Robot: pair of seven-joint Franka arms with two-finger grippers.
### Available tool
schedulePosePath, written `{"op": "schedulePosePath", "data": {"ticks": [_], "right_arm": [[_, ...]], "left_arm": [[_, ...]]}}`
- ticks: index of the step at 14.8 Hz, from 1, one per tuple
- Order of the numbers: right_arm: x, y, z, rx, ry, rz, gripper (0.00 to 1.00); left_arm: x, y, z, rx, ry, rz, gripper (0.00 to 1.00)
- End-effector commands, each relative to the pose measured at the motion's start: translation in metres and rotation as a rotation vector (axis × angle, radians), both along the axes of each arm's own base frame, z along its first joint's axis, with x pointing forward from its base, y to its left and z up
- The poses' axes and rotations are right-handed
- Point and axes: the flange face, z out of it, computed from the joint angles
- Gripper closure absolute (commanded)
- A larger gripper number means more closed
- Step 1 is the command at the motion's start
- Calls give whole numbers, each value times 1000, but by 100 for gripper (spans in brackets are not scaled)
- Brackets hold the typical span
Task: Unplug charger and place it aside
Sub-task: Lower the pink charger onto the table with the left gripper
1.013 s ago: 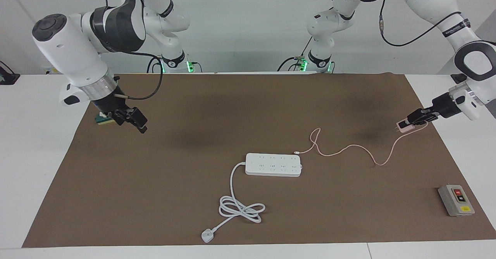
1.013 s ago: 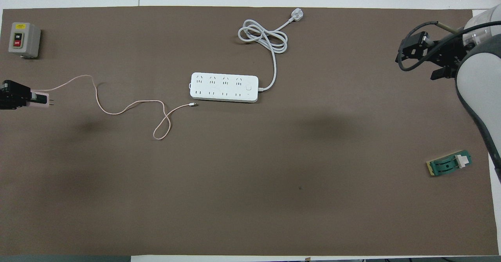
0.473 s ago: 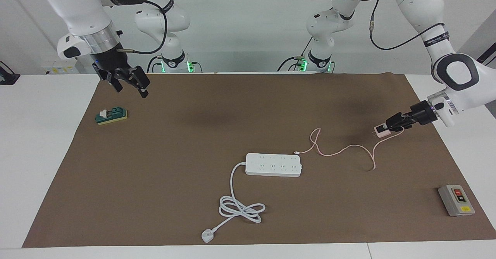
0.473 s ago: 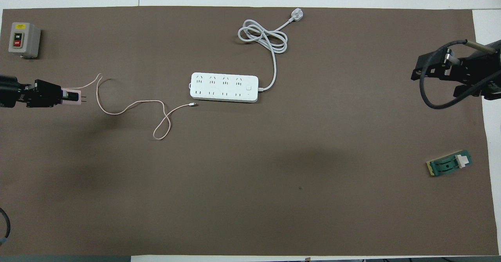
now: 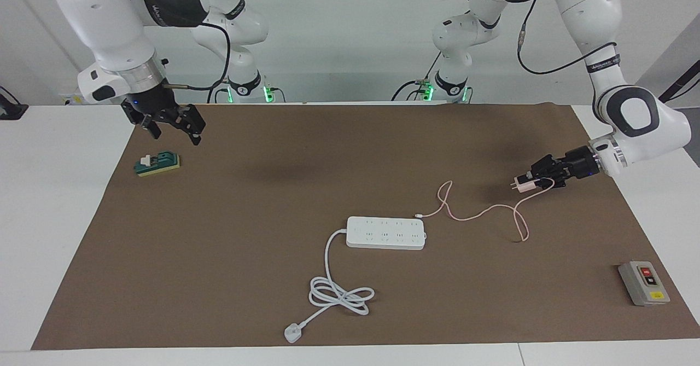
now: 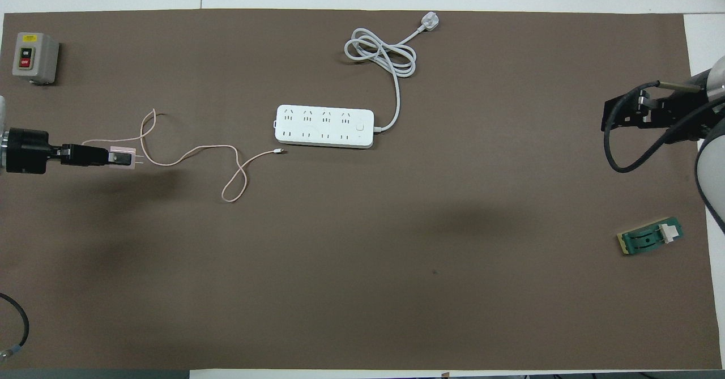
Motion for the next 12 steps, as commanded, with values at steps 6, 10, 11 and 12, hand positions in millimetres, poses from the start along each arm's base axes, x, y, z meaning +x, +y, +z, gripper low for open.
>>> {"op": "schedulePosePath", "data": {"ticks": [6,10,11,12], "right_arm": [[-3,-25,-4,-2,1,45,0],[-7,-64,-6,-1,10,74,0],[-7,-66,-6,-1,9,71,0],[-5,-68,-2,-3,-3,80,0]], "left_arm": [[-34,33,-52,-74,10,-4,100],[-40,34,-62,-42,8,-24,100],[-40,32,-65,-32,8,-23,100],[-41,32,-68,-13,9,-25,100]]}}
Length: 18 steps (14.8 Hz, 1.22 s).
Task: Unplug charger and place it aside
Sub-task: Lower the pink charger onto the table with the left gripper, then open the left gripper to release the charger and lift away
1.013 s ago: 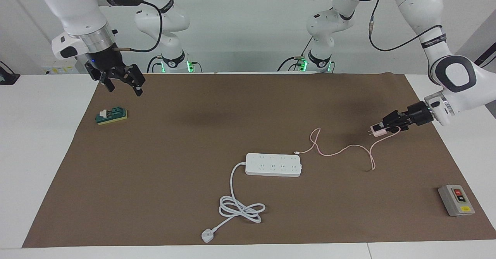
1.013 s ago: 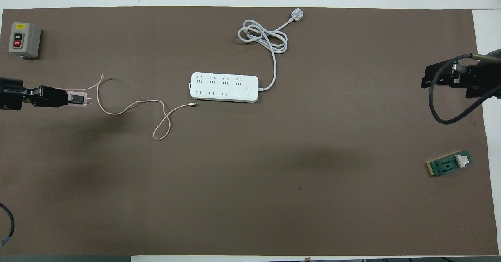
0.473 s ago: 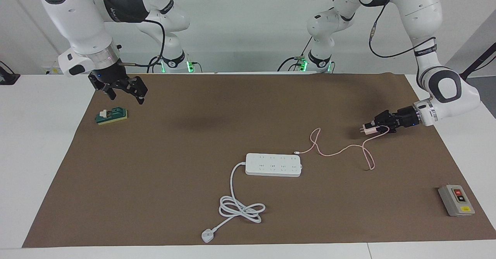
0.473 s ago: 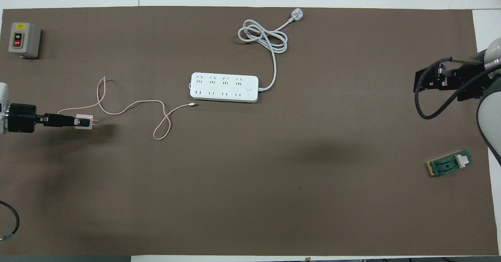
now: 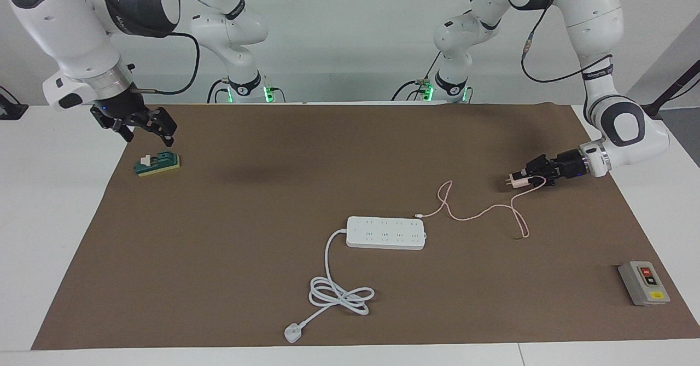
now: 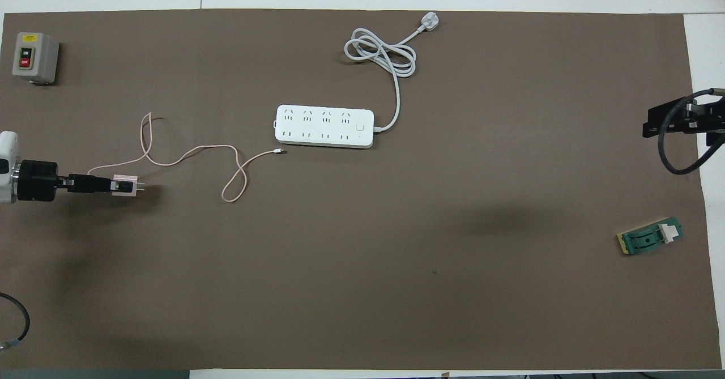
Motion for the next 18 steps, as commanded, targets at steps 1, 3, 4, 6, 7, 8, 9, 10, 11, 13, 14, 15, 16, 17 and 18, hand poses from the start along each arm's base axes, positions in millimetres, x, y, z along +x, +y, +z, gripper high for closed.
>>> {"op": "schedulePosePath", "data": {"ticks": [1,3,4,6,7,8,9,10,11,13,14,15,16,17,18], "right_arm": [[-1,1,6,-2,-28,68,0],[-2,2,4,0,-25,100,0],[-1,2,5,0,-28,100,0],[-2,-6,6,0,-30,88,0],[-2,-7,6,0,-29,86,0],[-3,-6,5,1,-26,86,0],[-3,-5,5,-1,-22,85,0],[-3,-4,5,-1,-19,86,0],[-4,-4,6,0,-19,85,0],[-3,-3,5,-1,-21,86,0],[-2,-4,5,-2,-25,85,0],[-2,-2,6,-2,-27,88,0],[-3,-2,6,-1,-22,89,0],[-5,-2,8,0,-22,91,0],[-8,-2,12,2,-25,91,0]], "left_arm": [[-4,1,-5,67,-23,-17,93],[-6,3,-6,84,-25,-15,76],[-6,3,-6,85,-26,-14,71],[-5,4,-5,92,-40,-17,0],[-5,5,-4,94,-47,-21,0],[-5,9,-1,107,-50,-28,0],[-5,10,1,121,-52,-39,0],[-3,9,5,127,-59,-44,0],[0,10,15,143,-76,-55,0],[18,22,53,232,-105,-92,0],[26,26,76,269,-87,-91,0],[35,29,108,311,-61,-78,0],[42,26,144,364,-35,-57,0],[51,21,176,431,-3,-38,0],[57,19,210,488,17,-9,0]]}}
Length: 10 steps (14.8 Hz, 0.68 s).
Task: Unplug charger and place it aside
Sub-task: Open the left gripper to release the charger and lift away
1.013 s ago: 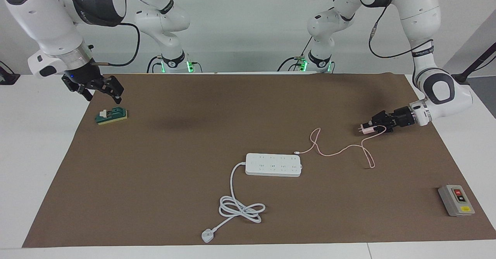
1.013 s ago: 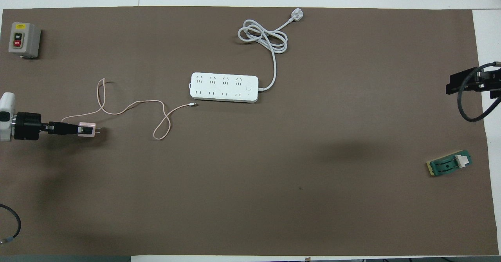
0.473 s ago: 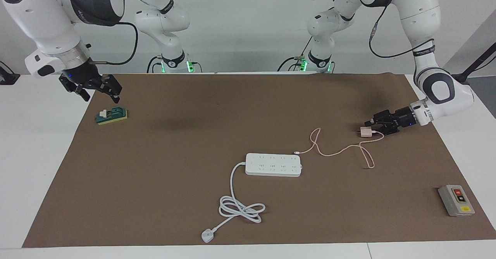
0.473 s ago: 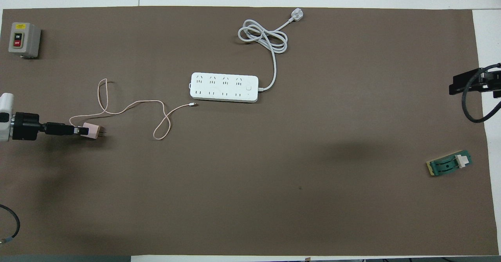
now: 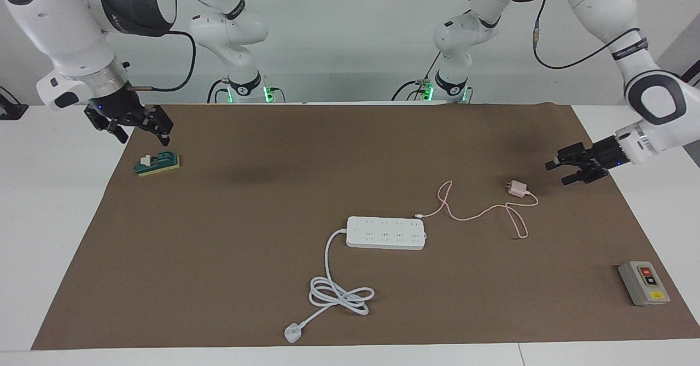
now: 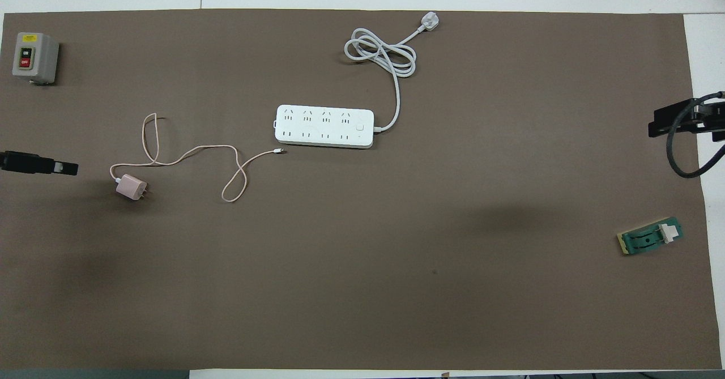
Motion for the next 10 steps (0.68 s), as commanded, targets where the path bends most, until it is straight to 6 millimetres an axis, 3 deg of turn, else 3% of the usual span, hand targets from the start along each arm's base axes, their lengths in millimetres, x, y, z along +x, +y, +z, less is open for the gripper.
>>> {"op": "schedulePosePath", "data": {"ticks": [1,3,5,8,10], "right_arm": [[-10,-1,10,5,-3,22,0],[-12,-1,11,6,3,22,0],[-12,-2,11,7,5,20,0],[-12,-2,11,7,5,20,0],[-12,-1,11,7,5,22,0]], "left_arm": [[19,-17,91,155,62,85,0],[22,-45,120,233,164,222,0],[7,-77,168,389,195,331,0],[-22,-82,221,467,128,375,0],[-33,-100,224,552,110,344,0]]}}
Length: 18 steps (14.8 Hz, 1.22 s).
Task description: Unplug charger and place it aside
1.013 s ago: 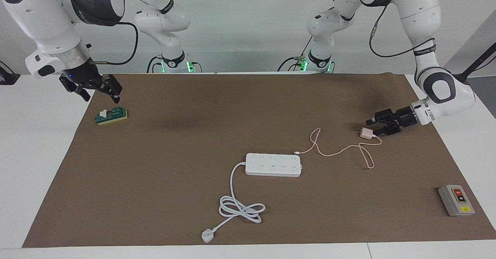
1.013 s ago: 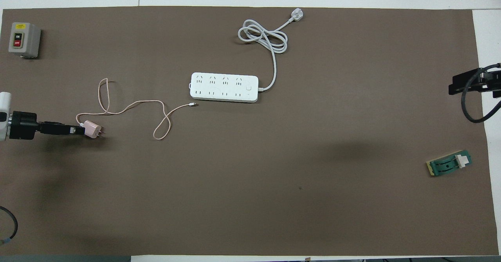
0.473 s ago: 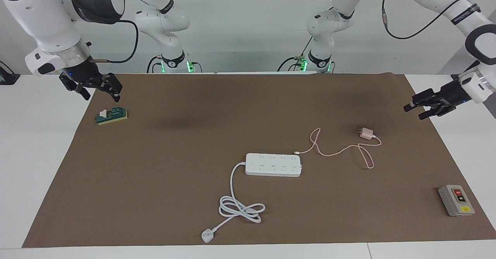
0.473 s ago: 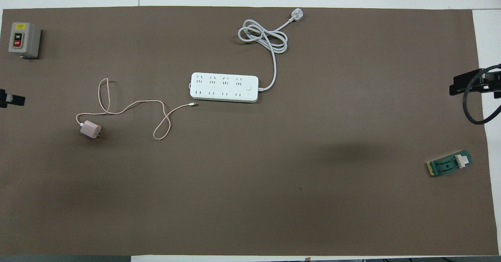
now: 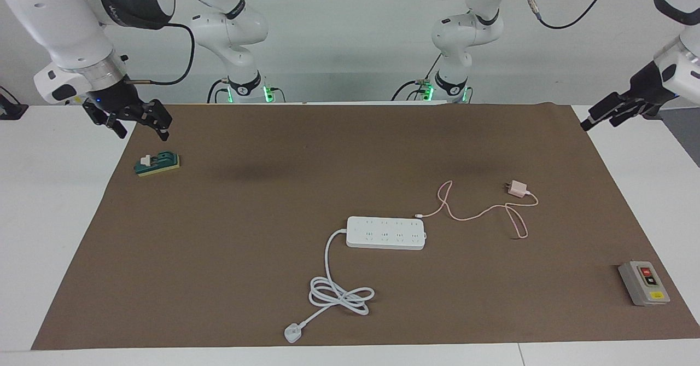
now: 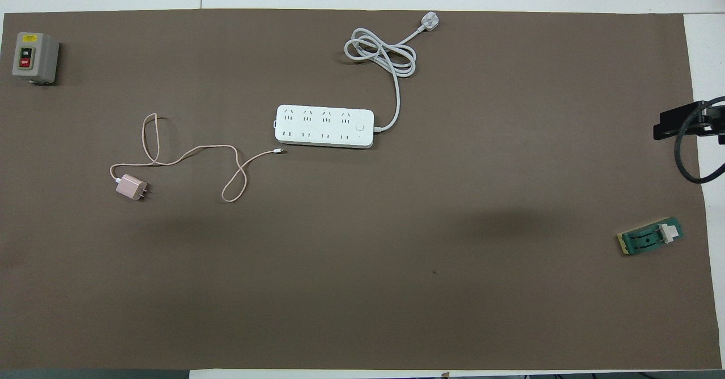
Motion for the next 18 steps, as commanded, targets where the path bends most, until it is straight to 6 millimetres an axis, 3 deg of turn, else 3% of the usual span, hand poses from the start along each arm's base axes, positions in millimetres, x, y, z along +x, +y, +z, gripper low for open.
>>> {"op": "schedulePosePath", "data": {"ticks": [1,4,6,8,11,14,15,18], "right_arm": [[-6,0,2,3,7,22,0],[-6,0,2,3,7,22,0],[-6,-1,2,3,7,21,0],[-6,-1,2,3,7,21,0],[-6,0,2,3,7,22,0],[-6,0,2,3,7,22,0],[-6,-1,2,3,7,21,0],[-6,0,2,3,7,22,0]], "left_arm": [[-20,-21,-7,104,14,-26,0],[-39,-40,-59,118,-65,-58,0],[-27,-61,-71,122,-64,-108,0],[-16,-98,-68,136,-46,-182,0],[-4,-131,-77,130,-59,-240,0],[-9,-161,-65,127,-73,-285,0],[-8,-163,-57,128,-85,-285,0],[-4,-161,-57,128,-90,-277,0]]}}
